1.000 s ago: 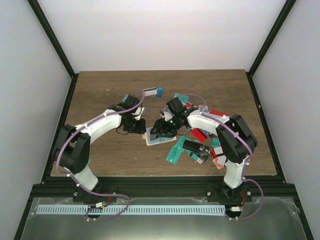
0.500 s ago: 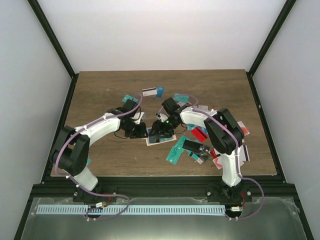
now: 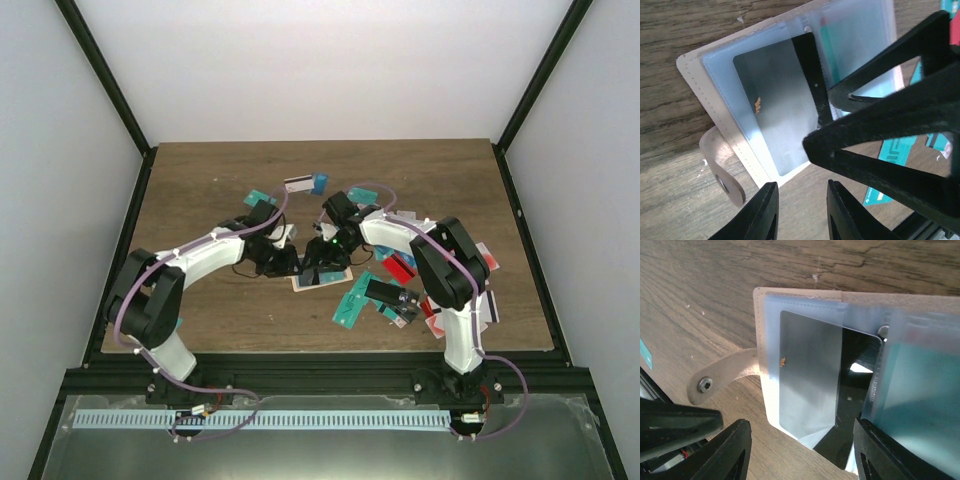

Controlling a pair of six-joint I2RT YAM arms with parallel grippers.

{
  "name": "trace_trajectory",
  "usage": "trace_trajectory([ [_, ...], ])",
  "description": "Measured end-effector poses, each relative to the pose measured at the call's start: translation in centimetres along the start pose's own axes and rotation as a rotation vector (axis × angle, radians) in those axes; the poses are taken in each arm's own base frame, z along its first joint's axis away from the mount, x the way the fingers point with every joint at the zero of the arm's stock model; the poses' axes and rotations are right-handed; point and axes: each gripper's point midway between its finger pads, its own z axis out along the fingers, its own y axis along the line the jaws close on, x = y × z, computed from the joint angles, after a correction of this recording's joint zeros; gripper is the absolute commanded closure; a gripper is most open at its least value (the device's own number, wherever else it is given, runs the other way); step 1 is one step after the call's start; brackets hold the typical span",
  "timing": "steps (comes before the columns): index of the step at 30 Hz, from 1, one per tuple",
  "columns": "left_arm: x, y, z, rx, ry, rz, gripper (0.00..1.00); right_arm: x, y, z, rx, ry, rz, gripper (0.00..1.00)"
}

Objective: Put the credit cards into the card holder

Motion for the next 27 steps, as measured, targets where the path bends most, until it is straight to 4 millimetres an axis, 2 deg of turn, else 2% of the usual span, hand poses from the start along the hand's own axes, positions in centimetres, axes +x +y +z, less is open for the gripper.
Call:
trace_trajectory([
  [14,0.4,3.3,3.4,-0.109,0.059,-0.05,0.72,-0.1,-0.4,0.0,0.023,-0.009,0.002,0.42],
  [23,-0.5,3.2,3.7,-0.108,0.044,-0.046,0.71,-0.3,0.4,0.5,-0.036,0.002,-0.011,0.42],
  [27,-0.6,3.2,3.6,-0.118,0.042,-0.047,0.65,-0.2,0.3,0.6,-0.041,0.007,-0.009,0.42],
])
